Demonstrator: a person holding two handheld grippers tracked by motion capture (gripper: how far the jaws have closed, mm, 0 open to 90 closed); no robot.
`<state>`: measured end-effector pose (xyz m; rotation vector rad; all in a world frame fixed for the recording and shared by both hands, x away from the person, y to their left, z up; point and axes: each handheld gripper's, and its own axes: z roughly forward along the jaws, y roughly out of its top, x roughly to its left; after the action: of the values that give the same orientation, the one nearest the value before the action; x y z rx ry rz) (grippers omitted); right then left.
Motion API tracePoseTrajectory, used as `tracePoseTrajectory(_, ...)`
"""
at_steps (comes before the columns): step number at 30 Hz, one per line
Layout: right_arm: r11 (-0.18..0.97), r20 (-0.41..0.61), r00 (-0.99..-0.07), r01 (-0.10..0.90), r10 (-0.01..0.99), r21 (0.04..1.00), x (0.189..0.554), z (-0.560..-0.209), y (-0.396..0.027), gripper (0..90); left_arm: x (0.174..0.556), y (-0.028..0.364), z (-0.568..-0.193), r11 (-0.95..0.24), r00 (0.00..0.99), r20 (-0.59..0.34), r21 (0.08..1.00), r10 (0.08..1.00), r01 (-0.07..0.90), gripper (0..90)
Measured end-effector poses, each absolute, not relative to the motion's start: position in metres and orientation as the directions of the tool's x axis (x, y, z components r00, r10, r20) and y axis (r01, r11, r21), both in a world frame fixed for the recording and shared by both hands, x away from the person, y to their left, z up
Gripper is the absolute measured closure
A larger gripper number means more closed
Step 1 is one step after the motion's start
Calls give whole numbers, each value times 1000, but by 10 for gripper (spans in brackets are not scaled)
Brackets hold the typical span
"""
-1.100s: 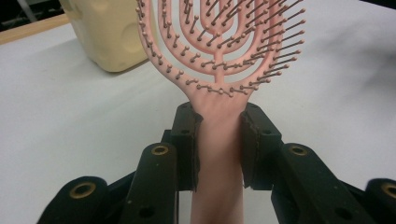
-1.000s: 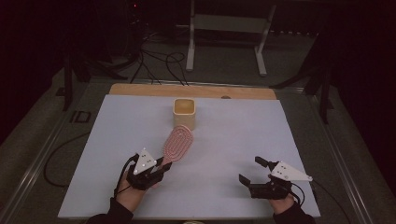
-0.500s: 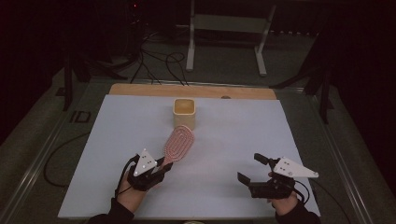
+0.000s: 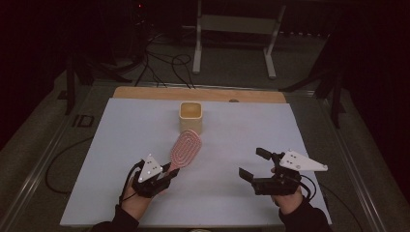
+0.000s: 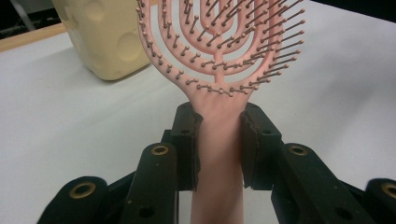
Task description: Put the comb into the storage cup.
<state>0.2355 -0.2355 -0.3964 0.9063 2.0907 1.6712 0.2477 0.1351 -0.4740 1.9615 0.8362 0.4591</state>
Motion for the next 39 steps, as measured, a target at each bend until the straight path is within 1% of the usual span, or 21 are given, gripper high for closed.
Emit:
tracePoseTrajectory(10,140,122,-765,268,632,953,253,-382,-212,82,248,135,-475,-337,698,-20,865,716,371,709)
tracePoseTrajectory(18,136,132,-774,272,620,953,261,-379,-201,82,247,134,-475,-332,698,-25,868,715,370,710)
tracePoseTrajectory(29,86,189,-778,297,599,951,275,-378,-183,82,246,134,-474,-326,701,-27,872,713,365,709)
tracePoseTrajectory(39,41,263,-776,347,573,937,288,-382,-162,82,245,133,-474,-331,706,-19,874,708,355,710)
